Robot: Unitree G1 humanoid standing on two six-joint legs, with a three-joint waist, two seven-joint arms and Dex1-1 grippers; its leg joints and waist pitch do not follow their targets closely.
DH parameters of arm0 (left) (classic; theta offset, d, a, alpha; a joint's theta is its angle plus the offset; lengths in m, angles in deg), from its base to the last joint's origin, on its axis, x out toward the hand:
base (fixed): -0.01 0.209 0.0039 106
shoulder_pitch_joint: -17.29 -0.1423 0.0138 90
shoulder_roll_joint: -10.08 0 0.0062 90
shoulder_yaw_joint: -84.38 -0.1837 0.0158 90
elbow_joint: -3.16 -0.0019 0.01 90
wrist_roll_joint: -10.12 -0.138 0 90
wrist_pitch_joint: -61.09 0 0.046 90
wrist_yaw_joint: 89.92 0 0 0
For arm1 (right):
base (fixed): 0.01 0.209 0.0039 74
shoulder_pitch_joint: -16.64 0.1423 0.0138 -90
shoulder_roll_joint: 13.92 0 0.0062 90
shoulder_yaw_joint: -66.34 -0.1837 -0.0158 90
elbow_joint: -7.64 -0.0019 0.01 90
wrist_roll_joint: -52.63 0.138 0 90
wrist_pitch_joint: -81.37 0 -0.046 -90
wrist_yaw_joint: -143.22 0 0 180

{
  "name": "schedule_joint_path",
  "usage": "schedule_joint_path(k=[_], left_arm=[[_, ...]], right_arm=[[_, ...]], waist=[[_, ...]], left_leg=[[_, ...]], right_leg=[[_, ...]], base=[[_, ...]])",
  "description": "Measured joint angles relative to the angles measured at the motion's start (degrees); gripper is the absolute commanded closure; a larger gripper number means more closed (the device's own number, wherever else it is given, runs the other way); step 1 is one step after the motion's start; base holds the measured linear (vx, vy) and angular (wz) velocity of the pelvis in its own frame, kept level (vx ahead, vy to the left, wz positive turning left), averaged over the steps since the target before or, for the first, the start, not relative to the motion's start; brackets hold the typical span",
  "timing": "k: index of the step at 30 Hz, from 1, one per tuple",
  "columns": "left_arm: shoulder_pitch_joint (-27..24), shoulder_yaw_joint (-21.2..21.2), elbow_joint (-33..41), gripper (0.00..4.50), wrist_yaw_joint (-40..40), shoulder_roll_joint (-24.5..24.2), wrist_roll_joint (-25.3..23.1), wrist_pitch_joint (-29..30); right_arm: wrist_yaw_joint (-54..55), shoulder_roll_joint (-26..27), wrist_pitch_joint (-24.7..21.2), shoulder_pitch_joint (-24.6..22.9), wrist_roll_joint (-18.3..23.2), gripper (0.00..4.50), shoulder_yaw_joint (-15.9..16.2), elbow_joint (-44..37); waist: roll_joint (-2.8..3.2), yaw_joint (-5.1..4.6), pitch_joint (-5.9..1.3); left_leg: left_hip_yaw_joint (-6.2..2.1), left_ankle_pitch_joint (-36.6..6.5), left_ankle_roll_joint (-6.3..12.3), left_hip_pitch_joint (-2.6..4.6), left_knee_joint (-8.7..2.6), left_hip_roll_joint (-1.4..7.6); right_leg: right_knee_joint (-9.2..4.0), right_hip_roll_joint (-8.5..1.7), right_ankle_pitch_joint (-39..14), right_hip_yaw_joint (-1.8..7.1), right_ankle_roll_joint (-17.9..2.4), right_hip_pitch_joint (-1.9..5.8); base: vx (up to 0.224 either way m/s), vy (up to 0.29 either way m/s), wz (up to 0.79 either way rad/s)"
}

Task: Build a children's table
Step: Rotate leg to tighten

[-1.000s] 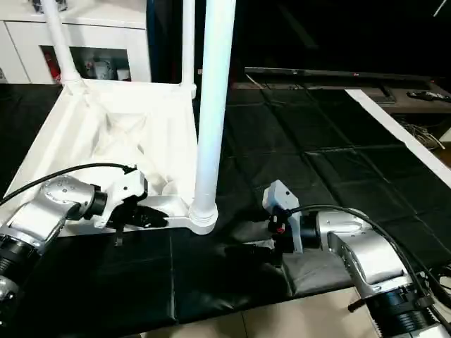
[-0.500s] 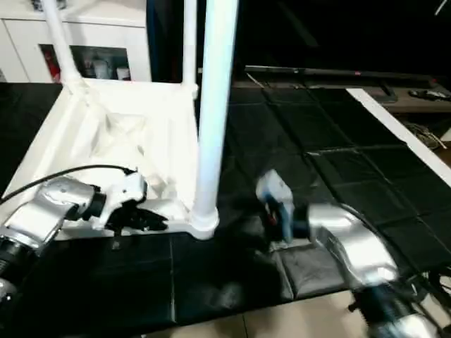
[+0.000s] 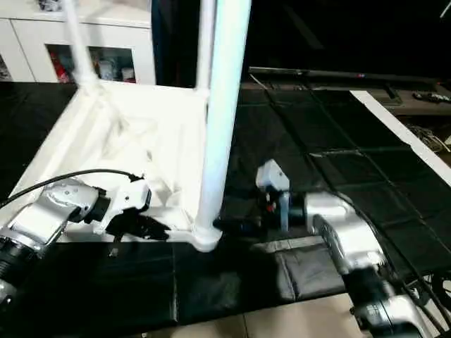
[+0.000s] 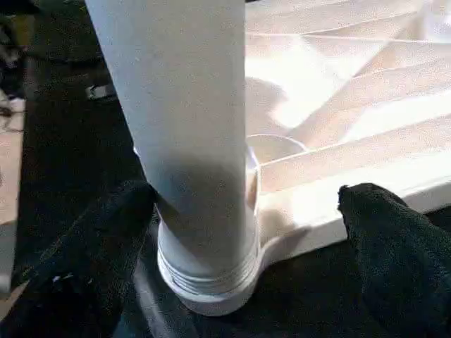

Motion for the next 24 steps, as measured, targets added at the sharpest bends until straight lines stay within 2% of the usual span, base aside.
schedule_joint_path(k=[1,2,8,14,18,24], left_arm=[[0.0,0.0,0.0,4.44,-0.1,0.0,0.0,-0.1],[0.0,-0.1,0.0,4.5,-0.2,0.0,0.0,-0.3],[0.0,0.0,0.0,4.5,-0.5,0.3,-0.5,-0.8],[-0.1,0.0,0.0,4.5,-0.6,0.1,-0.5,-0.8],[-0.2,0.0,0.1,4.5,-0.7,-0.1,-0.5,-0.8],[-0.2,0.1,0.2,4.5,-0.7,-0.1,-0.5,-0.8]], right_arm=[[-1.1,0.3,0.2,0.4,0.0,0.0,0.4,1.3],[-2.3,0.4,0.3,0.9,-0.1,0.29,1.1,2.7],[-9.8,0.8,1.0,2.1,-0.2,0.8,3.5,7.2],[-10.6,3.2,3.5,5.8,-1.3,1.23,3.7,12.8],[-10.6,4.6,5.3,7.2,-1.6,1.45,3.6,16.3],[-12.5,5.3,6.4,8.2,-1.7,2.02,3.6,19.3]], waist=[[0.0,-0.01,0.0],[0.0,-0.01,0.0],[0.0,-0.05,0.0],[-0.03,-0.13,-0.02],[-0.07,-0.08,-0.04],[-0.11,-0.08,-0.04]], left_leg=[[0.0,0.0,0.0,0.0,0.0,0.0],[0.0,0.0,0.0,-0.01,0.0,0.0],[0.01,0.0,0.01,-0.01,0.01,0.0],[0.01,0.0,0.0,-0.01,0.03,0.01],[0.02,0.0,0.01,-0.04,0.05,0.01],[0.04,0.0,0.01,-0.03,0.05,0.02]], right_leg=[[0.0,0.0,0.0,0.0,0.0,0.0],[-0.01,0.0,0.0,0.0,0.0,0.0],[0.01,-0.01,0.0,0.0,0.0,0.01],[0.06,0.0,0.0,-0.02,0.0,-0.01],[0.03,-0.01,0.0,-0.01,0.0,-0.02],[0.04,-0.01,0.0,-0.01,0.0,-0.02]], base=[[0.0,0.0,0.0],[0.0,0.0,0.0],[0.0,0.0,0.0],[0.0,0.0,0.0],[0.0,0.0,0.0],[0.0,0.0,0.0]])
